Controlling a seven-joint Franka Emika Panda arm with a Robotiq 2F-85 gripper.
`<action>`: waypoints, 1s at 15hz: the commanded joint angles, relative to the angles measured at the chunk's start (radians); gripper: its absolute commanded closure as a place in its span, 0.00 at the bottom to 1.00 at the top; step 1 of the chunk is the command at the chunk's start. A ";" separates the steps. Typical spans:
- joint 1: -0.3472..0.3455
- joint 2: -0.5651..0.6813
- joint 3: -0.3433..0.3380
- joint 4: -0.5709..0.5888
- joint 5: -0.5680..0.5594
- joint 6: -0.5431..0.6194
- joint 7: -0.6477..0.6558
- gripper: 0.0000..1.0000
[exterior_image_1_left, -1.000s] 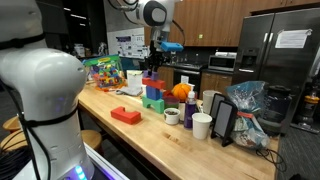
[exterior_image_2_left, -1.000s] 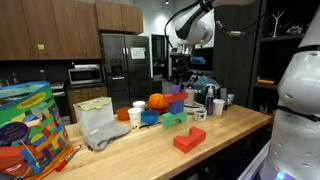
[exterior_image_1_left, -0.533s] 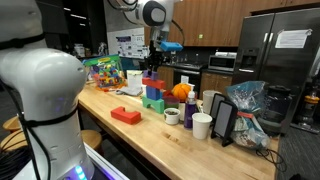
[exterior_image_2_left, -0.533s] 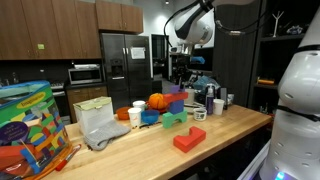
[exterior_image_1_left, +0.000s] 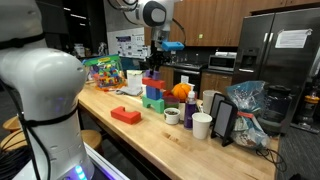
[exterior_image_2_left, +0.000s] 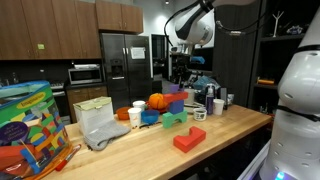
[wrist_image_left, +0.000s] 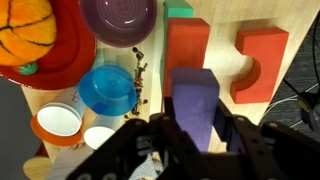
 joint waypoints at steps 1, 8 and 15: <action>-0.021 -0.019 0.009 -0.022 0.013 0.026 -0.011 0.85; -0.022 -0.024 0.008 -0.033 0.014 0.036 -0.013 0.85; -0.020 -0.024 0.009 -0.038 0.017 0.044 -0.013 0.85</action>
